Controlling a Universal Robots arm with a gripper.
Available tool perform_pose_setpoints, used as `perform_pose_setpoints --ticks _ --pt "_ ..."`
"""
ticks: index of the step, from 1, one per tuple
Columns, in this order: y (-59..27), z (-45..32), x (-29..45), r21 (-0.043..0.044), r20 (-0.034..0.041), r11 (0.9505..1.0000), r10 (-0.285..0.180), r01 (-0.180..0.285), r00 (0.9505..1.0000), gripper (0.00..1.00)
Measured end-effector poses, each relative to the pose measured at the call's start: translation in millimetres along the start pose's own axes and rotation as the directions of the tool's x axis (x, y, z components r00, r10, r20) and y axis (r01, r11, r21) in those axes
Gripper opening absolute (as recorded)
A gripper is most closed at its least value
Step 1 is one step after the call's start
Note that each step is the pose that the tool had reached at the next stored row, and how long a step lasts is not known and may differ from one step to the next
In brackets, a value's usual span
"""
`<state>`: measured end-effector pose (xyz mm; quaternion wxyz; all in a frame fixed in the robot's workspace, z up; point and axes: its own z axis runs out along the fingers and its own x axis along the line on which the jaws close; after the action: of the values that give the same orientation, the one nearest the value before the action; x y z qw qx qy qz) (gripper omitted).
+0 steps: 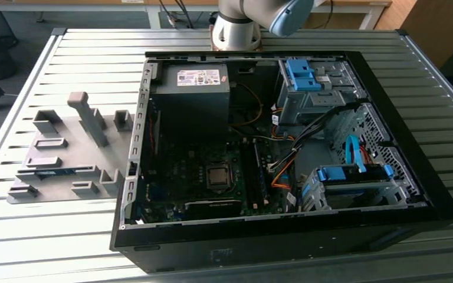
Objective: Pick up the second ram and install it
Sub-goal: 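Pick up the second ram and move it above second insertion slot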
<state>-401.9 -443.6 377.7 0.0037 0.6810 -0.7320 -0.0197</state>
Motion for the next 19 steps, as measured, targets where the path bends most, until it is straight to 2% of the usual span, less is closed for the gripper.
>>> perform_pose_setpoints --ticks 2,8,9,16,17,19 --pt "0.8 0.6 0.4 -0.0001 -0.0005 0.9999 -0.016 0.016 0.9999 0.11" --pt "2.2 0.9 0.5 0.0016 -0.0005 0.9999 -0.017 0.017 0.9999 0.11" --pt "2.3 0.9 0.6 0.0015 -0.0005 0.9999 -0.017 0.017 0.9999 0.17" --pt "2.2 2.4 0.6 0.0019 -0.0004 0.9999 -0.017 0.017 0.9999 0.19" --pt "2.2 2.8 0.6 0.0019 -0.0005 0.9999 -0.017 0.017 0.9999 0.25" --pt "2.2 3.9 0.7 0.0023 -0.0005 0.9999 -0.017 0.017 0.9999 0.26"
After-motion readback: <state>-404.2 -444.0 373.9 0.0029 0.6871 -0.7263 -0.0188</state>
